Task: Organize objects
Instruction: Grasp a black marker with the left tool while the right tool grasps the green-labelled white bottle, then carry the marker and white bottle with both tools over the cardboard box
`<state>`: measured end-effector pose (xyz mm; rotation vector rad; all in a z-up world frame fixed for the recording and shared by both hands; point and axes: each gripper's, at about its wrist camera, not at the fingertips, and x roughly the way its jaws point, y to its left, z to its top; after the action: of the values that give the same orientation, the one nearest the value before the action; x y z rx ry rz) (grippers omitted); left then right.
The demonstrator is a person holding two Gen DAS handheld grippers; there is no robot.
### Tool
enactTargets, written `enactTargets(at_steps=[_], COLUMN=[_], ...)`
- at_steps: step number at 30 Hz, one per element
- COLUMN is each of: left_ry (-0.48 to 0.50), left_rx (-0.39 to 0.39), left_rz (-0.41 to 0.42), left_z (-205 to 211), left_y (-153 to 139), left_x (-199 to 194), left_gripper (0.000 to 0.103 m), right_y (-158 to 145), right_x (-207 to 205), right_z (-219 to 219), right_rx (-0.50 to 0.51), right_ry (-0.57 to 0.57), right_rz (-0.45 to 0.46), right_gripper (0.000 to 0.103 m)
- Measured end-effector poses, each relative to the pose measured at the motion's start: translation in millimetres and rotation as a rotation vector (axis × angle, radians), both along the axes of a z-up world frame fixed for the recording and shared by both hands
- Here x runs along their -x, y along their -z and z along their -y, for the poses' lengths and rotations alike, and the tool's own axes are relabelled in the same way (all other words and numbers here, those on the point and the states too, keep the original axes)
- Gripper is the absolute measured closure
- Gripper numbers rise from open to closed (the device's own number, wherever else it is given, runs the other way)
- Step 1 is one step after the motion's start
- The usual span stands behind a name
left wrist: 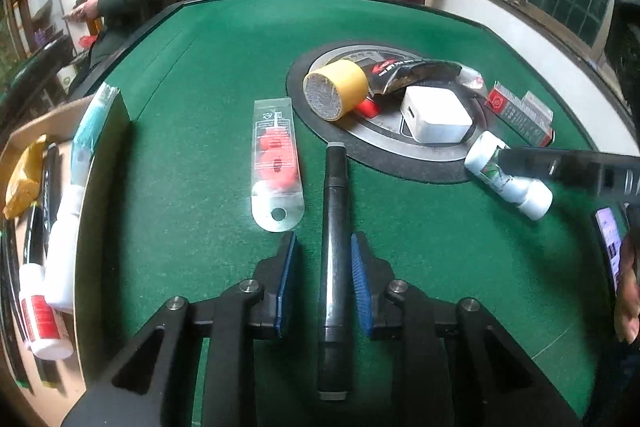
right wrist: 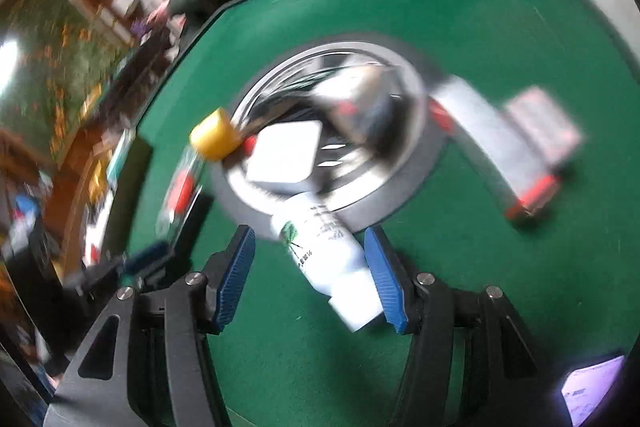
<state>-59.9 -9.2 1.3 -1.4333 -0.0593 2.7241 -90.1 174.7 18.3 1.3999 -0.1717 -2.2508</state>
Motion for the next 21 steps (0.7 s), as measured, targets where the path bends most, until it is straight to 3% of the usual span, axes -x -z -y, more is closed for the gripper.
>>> enactTargets(at_steps=[5, 7, 8, 9, 10, 21], left_ry=[0.004, 0.007, 0.009, 0.011, 0.016, 0.016], left_rx=[0.052, 0.064, 0.063, 0.059, 0.062, 0.085], left_rz=[-0.016, -0.029, -0.035, -0.042, -0.048, -0.102], left_z=[-10, -12, -12, -12, -13, -18], left_y=[2, 3, 3, 4, 4, -5], left_x=[2, 3, 3, 2, 1, -22], left_gripper=[0.079, 0.079, 0.079, 0.092, 0.092, 0.092], right_y=[8, 13, 16, 18, 18, -3], right_x=[-15, -17, -17, -18, -19, -31], right_z=[33, 32, 34, 34, 34, 42], right_rx=[-0.212, -0.240, -0.247, -0.258, -0.273, -0.182], right_ry=[-0.090, -0.095, -0.098, -0.093, -0.088, -0.080], right_rz=[-0.084, -0.099, -0.099, -0.103, -0.115, -0.170], right_gripper=[0.047, 0.050, 0.061, 0.071, 0.072, 0.072])
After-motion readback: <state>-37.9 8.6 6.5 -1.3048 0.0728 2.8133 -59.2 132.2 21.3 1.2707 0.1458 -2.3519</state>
